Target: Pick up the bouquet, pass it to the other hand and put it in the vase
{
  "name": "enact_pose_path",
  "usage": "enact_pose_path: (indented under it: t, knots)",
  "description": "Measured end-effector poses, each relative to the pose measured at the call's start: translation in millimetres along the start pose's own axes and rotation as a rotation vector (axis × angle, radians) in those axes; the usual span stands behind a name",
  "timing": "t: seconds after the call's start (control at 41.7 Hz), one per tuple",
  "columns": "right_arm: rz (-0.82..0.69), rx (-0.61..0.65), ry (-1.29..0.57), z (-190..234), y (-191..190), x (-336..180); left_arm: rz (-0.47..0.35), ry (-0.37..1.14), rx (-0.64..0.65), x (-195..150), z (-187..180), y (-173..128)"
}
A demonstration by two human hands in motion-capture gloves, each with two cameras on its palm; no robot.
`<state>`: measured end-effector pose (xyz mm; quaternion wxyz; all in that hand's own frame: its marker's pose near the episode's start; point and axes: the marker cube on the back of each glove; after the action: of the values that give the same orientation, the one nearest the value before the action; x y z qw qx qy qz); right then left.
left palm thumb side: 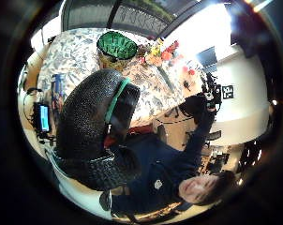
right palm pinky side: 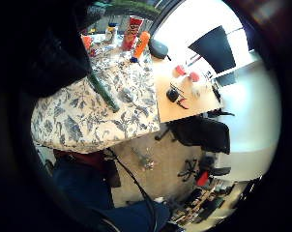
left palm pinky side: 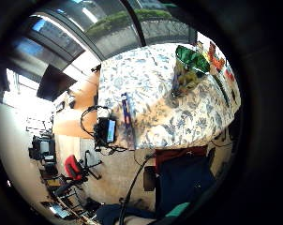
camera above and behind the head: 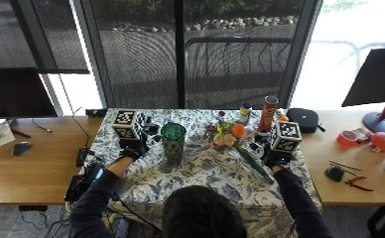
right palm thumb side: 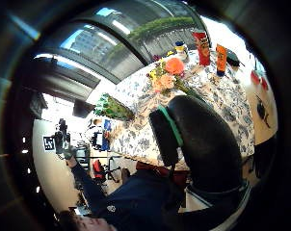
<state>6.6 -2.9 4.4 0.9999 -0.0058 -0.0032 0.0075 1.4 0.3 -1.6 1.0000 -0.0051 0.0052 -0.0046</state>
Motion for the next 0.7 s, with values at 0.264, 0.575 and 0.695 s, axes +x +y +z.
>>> enact_pose_path:
  t: [0.264,0.575,0.695]
  knots:
    - [0.006,-0.03,-0.059,15.2,-5.3,13.7,0.002,-0.007,-0.019,4.0,6.4,4.9]
    - [-0.077,-0.101,-0.033,11.1,-12.7,-21.8,0.063,-0.03,-0.065,4.4,13.9,10.0]
    - [-0.078,-0.212,0.014,-6.5,9.8,-41.2,0.122,-0.038,-0.076,17.5,17.0,24.2]
